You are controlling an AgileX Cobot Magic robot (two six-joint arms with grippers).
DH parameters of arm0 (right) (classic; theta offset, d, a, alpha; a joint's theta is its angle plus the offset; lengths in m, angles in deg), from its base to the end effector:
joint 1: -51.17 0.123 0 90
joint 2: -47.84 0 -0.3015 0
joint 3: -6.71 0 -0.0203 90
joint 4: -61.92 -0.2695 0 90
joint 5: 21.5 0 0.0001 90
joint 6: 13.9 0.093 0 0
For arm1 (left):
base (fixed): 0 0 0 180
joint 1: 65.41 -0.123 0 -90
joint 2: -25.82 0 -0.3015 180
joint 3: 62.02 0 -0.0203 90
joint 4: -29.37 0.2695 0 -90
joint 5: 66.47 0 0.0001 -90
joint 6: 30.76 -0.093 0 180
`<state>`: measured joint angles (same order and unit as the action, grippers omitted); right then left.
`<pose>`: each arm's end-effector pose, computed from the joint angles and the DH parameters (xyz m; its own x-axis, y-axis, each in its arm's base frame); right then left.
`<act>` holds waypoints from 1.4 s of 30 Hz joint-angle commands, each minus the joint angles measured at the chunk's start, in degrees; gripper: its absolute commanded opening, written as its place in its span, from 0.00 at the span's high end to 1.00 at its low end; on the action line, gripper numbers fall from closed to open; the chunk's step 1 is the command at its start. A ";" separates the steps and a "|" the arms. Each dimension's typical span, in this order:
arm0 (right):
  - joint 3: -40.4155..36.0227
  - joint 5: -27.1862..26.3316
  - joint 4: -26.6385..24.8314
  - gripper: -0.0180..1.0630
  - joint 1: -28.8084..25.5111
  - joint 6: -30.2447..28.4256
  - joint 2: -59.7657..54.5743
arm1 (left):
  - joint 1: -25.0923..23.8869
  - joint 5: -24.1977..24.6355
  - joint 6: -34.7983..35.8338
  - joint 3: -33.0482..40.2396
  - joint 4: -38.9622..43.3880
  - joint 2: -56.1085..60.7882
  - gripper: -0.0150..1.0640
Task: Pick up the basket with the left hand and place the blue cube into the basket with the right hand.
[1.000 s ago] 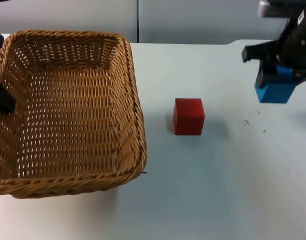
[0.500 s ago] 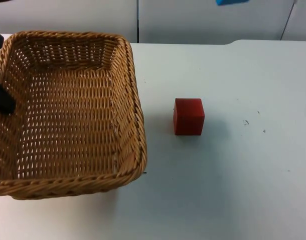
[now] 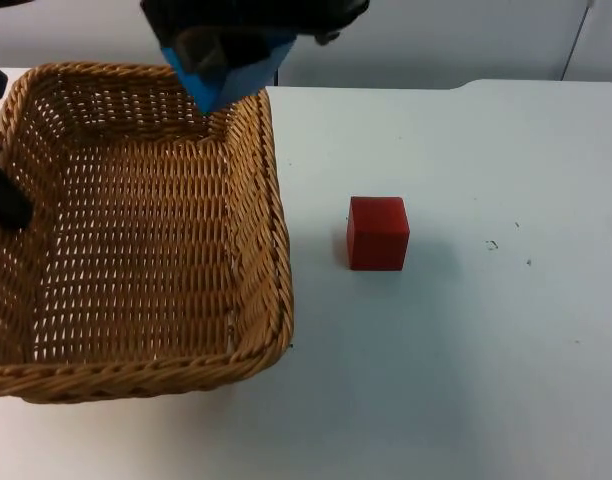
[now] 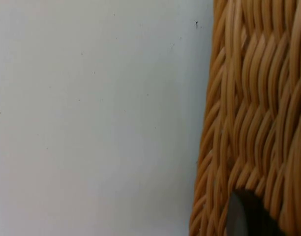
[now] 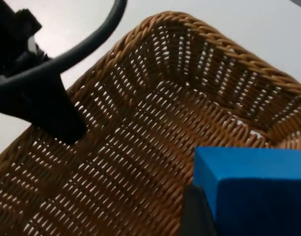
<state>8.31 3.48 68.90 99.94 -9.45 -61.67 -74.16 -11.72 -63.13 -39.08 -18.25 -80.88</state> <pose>0.2880 0.3214 0.2805 -0.4231 -0.5326 -0.7331 -0.7405 0.6694 -0.0589 0.3206 -0.0075 0.1818 -0.9816 -0.1503 -0.1175 -0.0506 0.7992 -0.5990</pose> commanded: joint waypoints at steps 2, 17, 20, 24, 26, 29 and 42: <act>0.34 -2.66 0.07 0.99 1.25 -1.74 -2.66 | -0.18 1.28 -0.23 -0.53 -1.44 0.12 0.99; 0.34 -8.23 -6.99 0.99 2.33 -9.35 -11.06 | -0.18 1.27 -0.65 -0.53 -1.77 0.12 0.99; 0.38 -9.42 -6.99 0.99 2.33 -9.62 -12.88 | -0.18 1.39 -0.65 -0.53 -1.89 0.12 0.99; 2.61 -7.19 -6.99 0.99 2.33 -9.62 -15.45 | -0.18 1.56 -0.65 -0.53 -2.12 0.12 0.99; 3.78 -6.45 -6.99 0.99 2.33 -9.62 -16.33 | -0.18 1.56 -0.65 -0.53 -2.12 0.12 0.99; 6.25 -4.06 -6.99 0.99 2.33 -9.62 -17.88 | -0.18 1.83 -1.06 -0.53 -2.43 0.12 0.99; 13.60 3.03 -6.99 0.43 2.33 -10.00 -20.21 | -0.18 2.07 -1.96 -0.53 -3.15 0.12 0.99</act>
<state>21.36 6.36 61.92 101.92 -19.03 -81.78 -74.16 -11.07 -64.82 -39.08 -19.31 -80.88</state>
